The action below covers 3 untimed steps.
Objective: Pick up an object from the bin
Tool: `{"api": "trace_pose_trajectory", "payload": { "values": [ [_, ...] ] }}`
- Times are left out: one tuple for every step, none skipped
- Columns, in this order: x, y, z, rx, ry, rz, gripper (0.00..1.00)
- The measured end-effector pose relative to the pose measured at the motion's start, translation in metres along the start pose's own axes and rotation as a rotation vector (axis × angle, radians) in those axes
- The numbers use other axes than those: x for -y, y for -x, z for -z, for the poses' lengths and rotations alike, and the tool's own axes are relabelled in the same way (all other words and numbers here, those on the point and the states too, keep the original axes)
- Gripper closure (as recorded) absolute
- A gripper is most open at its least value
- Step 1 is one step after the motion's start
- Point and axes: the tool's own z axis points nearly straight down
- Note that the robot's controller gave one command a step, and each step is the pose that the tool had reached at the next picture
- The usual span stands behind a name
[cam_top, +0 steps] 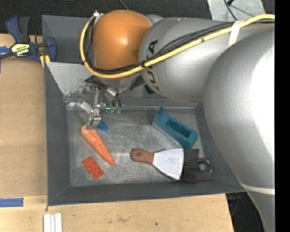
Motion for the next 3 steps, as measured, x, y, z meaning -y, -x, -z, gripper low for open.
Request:
{"api": "trace_pose_trajectory", "payload": {
  "values": [
    [0.001,0.002,0.005,0.008,0.003,-0.002,0.0],
    [0.009,-0.017,-0.06,0.009,0.004,-0.152,0.0],
    [0.009,-0.009,-0.095,0.022,0.01,-0.289,0.0]
  ]
}}
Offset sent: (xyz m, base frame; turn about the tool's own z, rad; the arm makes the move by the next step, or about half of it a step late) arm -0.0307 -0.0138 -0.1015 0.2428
